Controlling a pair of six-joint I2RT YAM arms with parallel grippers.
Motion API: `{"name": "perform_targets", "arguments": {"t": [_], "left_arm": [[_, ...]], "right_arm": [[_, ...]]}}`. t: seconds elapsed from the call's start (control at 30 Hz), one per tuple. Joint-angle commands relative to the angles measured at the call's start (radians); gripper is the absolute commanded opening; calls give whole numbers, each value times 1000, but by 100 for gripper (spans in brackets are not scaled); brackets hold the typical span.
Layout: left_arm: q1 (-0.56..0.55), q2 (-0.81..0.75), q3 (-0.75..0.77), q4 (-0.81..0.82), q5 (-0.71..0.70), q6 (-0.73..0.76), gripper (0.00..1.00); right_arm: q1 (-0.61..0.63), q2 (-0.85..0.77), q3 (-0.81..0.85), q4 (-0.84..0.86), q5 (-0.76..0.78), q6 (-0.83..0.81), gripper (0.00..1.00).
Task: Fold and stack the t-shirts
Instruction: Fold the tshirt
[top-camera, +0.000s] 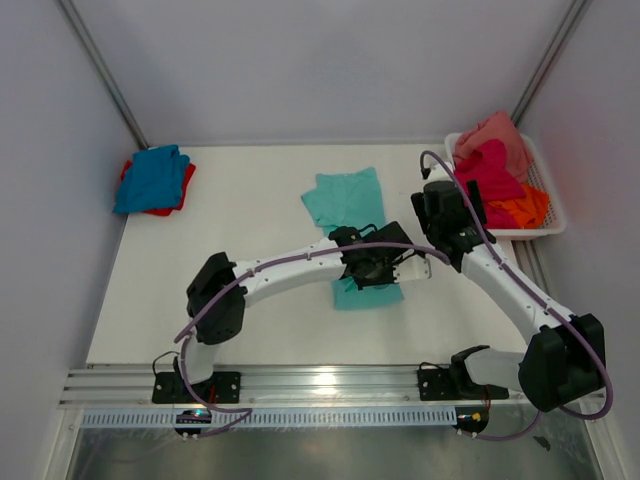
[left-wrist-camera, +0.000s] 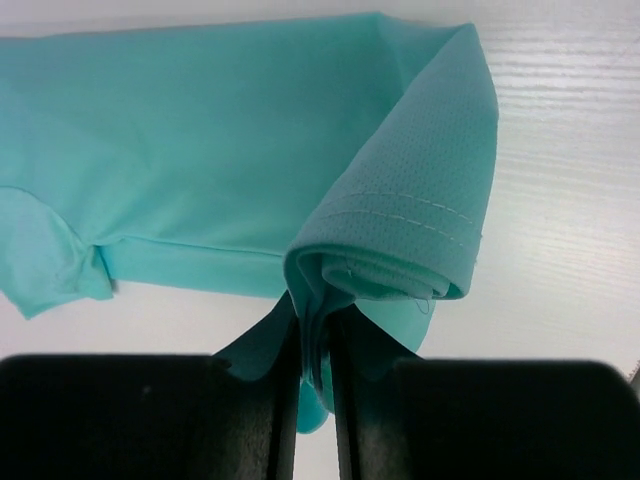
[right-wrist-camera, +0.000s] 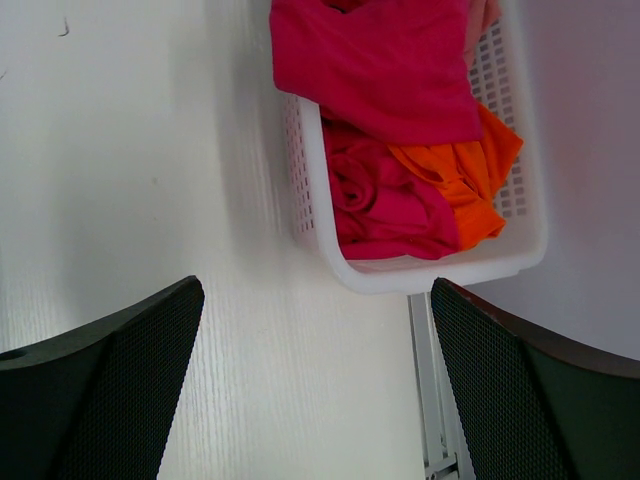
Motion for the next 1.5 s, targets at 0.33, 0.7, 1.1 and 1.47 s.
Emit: {"name": "perform_targets", "arguments": {"t": [0.33,0.7,1.1,1.47], "left_arm": [[126,130,167,186,9,33,17],[230,218,241,255,-21,48,17],[270,288,276,272,-6,50,17],[270,299,270,241,-35,24,18]], "right_arm": [[-25,-151,-39,138,108,24,99],[-27,-114,-35,123,85,22,99],[-27,-91,-29,106,65,24,99],[-27,-93,-26,95,53,27,100]]}}
